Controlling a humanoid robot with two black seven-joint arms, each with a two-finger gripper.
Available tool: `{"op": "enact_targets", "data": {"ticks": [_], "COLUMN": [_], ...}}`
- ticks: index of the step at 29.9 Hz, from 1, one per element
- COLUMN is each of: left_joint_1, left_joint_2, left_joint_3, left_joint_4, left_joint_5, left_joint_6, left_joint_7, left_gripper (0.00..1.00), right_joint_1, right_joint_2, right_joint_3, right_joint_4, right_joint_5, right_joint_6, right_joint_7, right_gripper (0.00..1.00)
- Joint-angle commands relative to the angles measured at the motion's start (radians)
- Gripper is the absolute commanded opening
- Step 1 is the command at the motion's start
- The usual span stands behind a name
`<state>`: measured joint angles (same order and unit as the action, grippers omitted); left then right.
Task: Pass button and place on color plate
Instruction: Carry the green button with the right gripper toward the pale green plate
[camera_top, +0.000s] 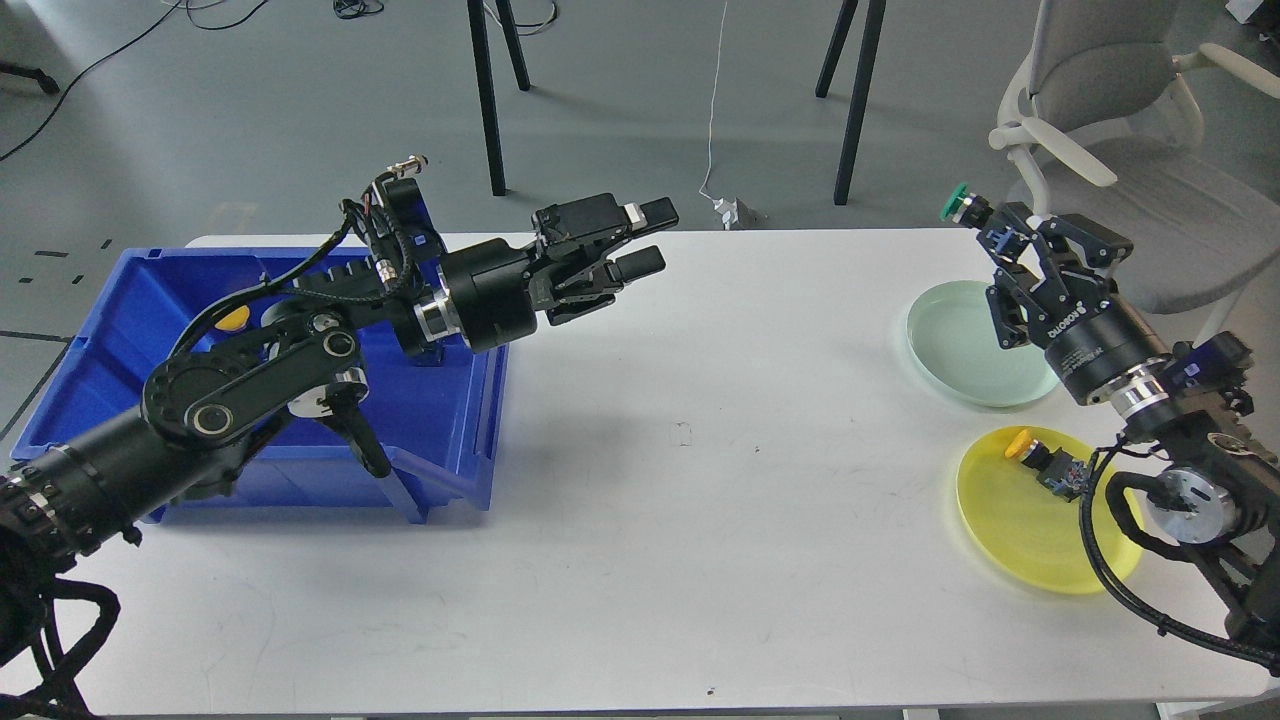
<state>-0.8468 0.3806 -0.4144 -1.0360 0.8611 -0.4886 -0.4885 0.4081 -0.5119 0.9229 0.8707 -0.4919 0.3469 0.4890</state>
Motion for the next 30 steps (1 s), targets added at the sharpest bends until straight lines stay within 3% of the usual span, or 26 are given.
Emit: {"op": "enact_targets", "data": {"ticks": [1, 5, 9, 22, 30], "left_joint_1": [0.0, 0.0, 0.0, 0.0, 0.0], "left_joint_2": [0.0, 0.0, 0.0, 0.0, 0.0], "left_joint_3": [0.0, 0.0, 0.0, -0.001, 0.0], "left_joint_4": [0.001, 0.001, -0.001, 0.001, 0.001], "left_joint_5": [-0.001, -0.001, -0.001, -0.001, -0.021], "left_joint_6": [0.0, 0.0, 0.0, 0.0, 0.0], "left_joint_7": [0.0, 0.0, 0.0, 0.0, 0.0], "left_gripper": [0.76, 0.76, 0.76, 0.76, 0.77], "right_joint_1": [0.003, 0.023, 0.061, 0.156, 0.167], "right_joint_2": [0.001, 0.041, 0.069, 0.168, 0.194], "right_joint_3": [-0.013, -0.102, -0.16, -0.28, -0.269], "right_joint_4": [-0.171, -0.294, -0.341, -0.433, -0.464], "right_joint_5": [-0.005, -0.005, -0.004, 0.0, 0.007], "right_joint_6": [-0.017, -0.069, -0.131, -0.183, -0.183], "right_joint_7": [0.0, 0.0, 0.0, 0.0, 0.0], "right_gripper": [0.04, 0.04, 0.05, 0.09, 0.29]}}
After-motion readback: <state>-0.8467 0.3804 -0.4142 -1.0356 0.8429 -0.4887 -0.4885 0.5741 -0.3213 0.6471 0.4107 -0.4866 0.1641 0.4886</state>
